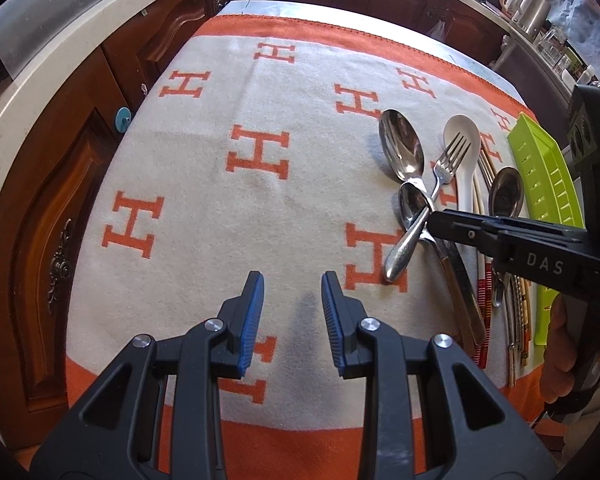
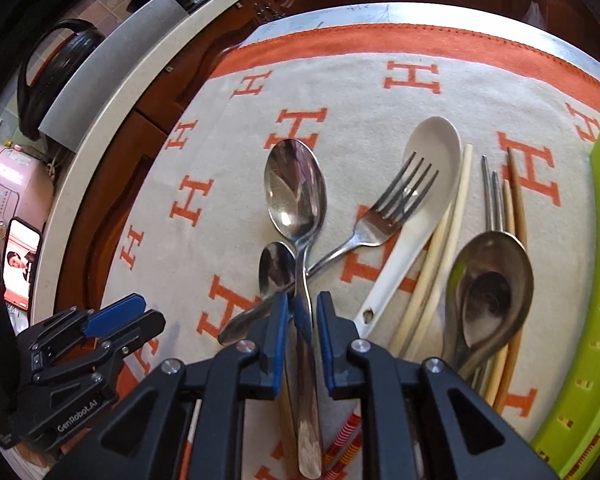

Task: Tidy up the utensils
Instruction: 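Move the open right tool toward the spoons and fork in the pile, then grasp the long steel spoon by its handle with the right tool and lift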

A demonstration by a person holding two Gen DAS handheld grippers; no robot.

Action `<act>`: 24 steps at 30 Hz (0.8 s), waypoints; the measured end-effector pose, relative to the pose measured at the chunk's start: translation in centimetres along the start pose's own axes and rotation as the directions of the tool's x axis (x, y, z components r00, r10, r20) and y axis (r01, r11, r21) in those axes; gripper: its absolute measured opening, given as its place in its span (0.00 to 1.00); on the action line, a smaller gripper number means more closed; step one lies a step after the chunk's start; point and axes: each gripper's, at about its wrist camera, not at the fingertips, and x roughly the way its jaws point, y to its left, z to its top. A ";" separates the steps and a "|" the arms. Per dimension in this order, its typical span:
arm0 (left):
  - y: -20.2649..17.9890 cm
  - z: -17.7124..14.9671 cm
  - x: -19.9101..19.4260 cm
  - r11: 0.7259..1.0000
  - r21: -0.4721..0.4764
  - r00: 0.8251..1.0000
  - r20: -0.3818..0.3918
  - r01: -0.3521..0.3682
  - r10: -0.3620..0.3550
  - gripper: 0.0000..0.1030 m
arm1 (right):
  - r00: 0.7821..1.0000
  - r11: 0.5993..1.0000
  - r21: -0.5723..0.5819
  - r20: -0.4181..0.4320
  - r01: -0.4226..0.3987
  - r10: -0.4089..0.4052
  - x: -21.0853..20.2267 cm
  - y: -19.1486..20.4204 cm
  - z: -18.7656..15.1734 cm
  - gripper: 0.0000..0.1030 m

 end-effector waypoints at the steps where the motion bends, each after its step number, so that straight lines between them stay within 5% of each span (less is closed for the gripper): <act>1: 0.0 0.0 0.2 1.000 -0.001 1.000 -0.004 0.003 -0.003 0.26 | 1.000 1.000 -0.012 0.002 -0.008 0.008 0.0 0.0 0.0 0.14; 8: -0.5 -0.1 0.6 1.000 0.008 1.000 -0.012 0.015 -0.015 0.26 | 1.000 0.998 -0.061 0.013 0.008 -0.007 -0.1 0.2 -0.4 0.09; 18: -1.2 -0.3 0.6 1.000 0.022 1.000 -0.011 0.010 -0.009 0.26 | 0.977 0.946 -0.250 0.110 0.205 -0.183 -0.8 4.0 -1.6 0.02; 24: -1.5 -0.5 0.7 0.999 0.027 1.000 -0.018 0.019 -0.018 0.26 | 0.983 0.958 -0.224 0.083 0.177 -0.162 -0.4 3.6 -1.1 0.03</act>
